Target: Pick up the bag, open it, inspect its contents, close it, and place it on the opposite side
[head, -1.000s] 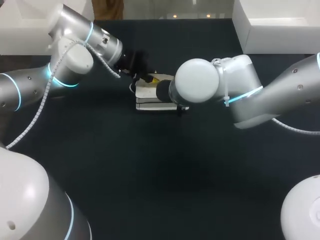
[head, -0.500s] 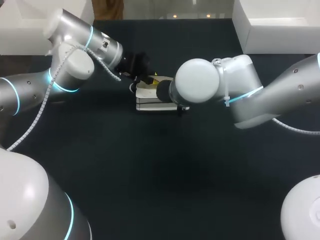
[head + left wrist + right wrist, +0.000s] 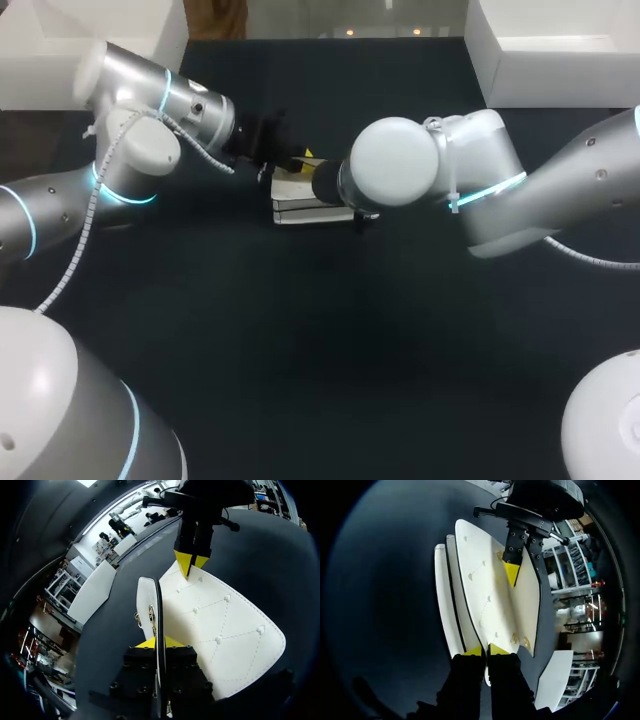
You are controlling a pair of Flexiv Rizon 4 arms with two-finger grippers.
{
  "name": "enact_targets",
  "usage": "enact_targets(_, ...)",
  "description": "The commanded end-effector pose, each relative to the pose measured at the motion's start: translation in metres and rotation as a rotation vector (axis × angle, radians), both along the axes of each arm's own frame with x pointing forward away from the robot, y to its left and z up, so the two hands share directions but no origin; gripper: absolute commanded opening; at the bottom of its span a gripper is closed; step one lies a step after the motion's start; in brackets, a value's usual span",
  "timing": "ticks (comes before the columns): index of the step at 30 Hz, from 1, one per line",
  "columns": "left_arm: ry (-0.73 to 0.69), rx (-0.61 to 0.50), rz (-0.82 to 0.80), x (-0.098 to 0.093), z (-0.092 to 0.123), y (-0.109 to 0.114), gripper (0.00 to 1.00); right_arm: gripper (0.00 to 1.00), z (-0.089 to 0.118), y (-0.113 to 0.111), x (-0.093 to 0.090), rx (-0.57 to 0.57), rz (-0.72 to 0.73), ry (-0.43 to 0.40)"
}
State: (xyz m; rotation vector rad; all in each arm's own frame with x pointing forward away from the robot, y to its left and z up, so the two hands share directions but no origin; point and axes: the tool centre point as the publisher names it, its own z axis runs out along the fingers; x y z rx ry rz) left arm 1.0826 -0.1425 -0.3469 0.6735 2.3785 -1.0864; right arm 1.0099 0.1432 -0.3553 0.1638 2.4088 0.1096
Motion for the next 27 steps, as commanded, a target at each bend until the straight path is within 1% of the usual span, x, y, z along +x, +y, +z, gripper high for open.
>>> enact_targets(1,-0.029,-0.019,0.027,-0.012,-0.001,0.0,0.0,0.0,-0.001,0.0,0.005,-0.001,-0.002,-0.003)
enact_targets(3,-0.028,-0.019,0.036,-0.012,0.001,0.0,0.01,0.0,-0.001,0.0,0.005,-0.001,-0.002,-0.003)
enact_targets(4,-0.028,-0.019,0.037,-0.012,0.003,0.0,0.15,0.0,-0.001,0.0,0.005,-0.001,-0.002,-0.003)
enact_targets(5,-0.027,-0.016,0.045,-0.012,0.005,0.0,0.18,0.0,-0.001,0.0,0.005,-0.001,-0.002,-0.003)
enact_targets(7,-0.021,-0.012,0.052,-0.012,0.01,0.0,0.17,0.0,-0.001,0.0,0.005,-0.001,-0.002,-0.003)
enact_targets(8,-0.015,-0.012,0.065,-0.012,0.012,0.0,0.18,0.0,-0.001,0.0,0.005,-0.001,-0.002,-0.003)
enact_targets(9,-0.004,-0.016,0.071,-0.011,0.014,0.0,0.26,0.0,-0.001,0.0,0.005,-0.001,-0.002,-0.003)
enact_targets(11,0.009,-0.013,0.085,-0.01,0.018,0.001,0.24,0.0,-0.001,0.0,0.005,-0.001,-0.002,-0.003)
enact_targets(14,0.012,-0.001,0.097,-0.007,0.022,0.003,0.24,0.0,-0.001,0.0,0.005,-0.001,-0.002,-0.003)
enact_targets(18,0.008,0.009,0.097,-0.006,0.028,0.004,0.2,0.0,-0.001,0.0,0.005,-0.001,-0.002,-0.003)
enact_targets(21,0.004,0.014,0.098,-0.006,0.03,0.004,0.2,0.0,-0.001,0.0,0.005,-0.001,-0.002,-0.003)
enact_targets(23,0.0,0.021,0.101,-0.005,0.031,0.004,0.17,0.0,-0.001,0.0,0.005,-0.001,-0.002,-0.003)
enact_targets(24,-0.002,0.024,0.102,-0.005,0.031,0.004,0.12,0.0,-0.001,0.0,0.005,-0.001,-0.002,-0.003)
enact_targets(25,-0.002,0.025,0.102,-0.005,0.031,0.004,0.0,0.0,-0.001,0.0,0.005,-0.001,-0.002,-0.003)
enact_targets(27,-0.007,0.03,0.107,-0.004,0.03,0.004,0.0,0.0,-0.001,0.0,0.005,-0.001,-0.002,-0.003)
